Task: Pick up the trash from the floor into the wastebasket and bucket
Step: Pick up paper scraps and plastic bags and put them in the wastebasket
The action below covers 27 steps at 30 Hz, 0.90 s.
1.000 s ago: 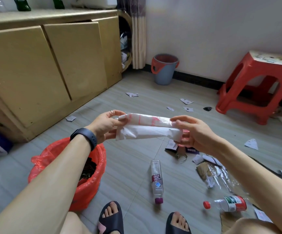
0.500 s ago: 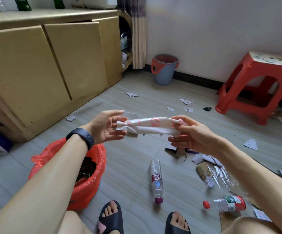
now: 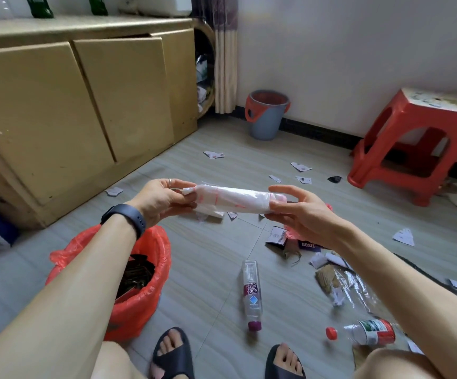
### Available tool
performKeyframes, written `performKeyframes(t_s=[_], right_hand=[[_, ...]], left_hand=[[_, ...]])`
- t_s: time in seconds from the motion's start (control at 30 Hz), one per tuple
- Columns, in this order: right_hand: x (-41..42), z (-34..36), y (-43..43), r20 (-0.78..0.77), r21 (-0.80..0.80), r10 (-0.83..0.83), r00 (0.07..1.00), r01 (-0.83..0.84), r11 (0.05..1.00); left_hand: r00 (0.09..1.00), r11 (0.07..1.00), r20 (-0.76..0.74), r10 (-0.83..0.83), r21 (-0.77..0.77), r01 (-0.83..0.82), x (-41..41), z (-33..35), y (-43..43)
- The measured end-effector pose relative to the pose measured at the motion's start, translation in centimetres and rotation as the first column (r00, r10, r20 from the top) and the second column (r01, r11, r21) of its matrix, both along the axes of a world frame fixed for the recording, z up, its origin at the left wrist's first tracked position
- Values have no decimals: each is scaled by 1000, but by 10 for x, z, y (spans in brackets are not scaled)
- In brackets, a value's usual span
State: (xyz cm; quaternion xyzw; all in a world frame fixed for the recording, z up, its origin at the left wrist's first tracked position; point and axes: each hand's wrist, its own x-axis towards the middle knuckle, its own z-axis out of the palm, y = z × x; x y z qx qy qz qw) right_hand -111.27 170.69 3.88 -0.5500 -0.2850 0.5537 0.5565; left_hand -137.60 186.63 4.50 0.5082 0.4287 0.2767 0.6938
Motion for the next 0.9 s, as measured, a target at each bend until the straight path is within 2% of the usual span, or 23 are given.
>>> performKeyframes(t_s=[0.1,0.17,0.27,0.37,0.43,0.47,0.57,0.63,0.7,0.73,0.8,0.9], right_hand=[[-14,6,8,136,83,-66,988,55,995],[-27,8,18,306,116,-95,947,62,991],[-55,4,33,629,145,-118,768,34,989],[-95,-7,48,836,140,-28,548,-163,977],[-120,-11,59,911,88,43,411,-296,951],[-132,-13,67,926,64,69,372,-336,940],[-165,-27,89,941,40,101,323,-401,915],[-179,-44,101,970,41,68,235,-428,903],[-188,-65,119,994,9,40,105,-433,901],[-191,-71,126,998,-14,39,48,-432,902],[-201,-77,146,994,-102,74,-82,-433,896],[-221,-75,172,921,-336,209,-327,-399,853]], left_hand=[[1000,1000,7,19,10,-19,-9,-1,7],[999,999,-40,-4,32,6,-23,-2,13],[983,996,-178,-33,78,48,-59,-9,23],[974,996,-219,64,72,-49,-110,-25,32],[969,990,-207,138,58,-129,-138,-39,33],[966,986,-199,164,46,-158,-151,-47,33],[938,971,-252,238,66,-229,-180,-80,35],[859,962,-448,246,218,-162,-187,-107,40],[772,955,-602,204,296,-21,-187,-133,48],[744,957,-651,151,286,56,-182,-143,50],[622,947,-782,27,220,236,-176,-162,56],[337,867,-940,-50,127,481,-179,-188,56]])
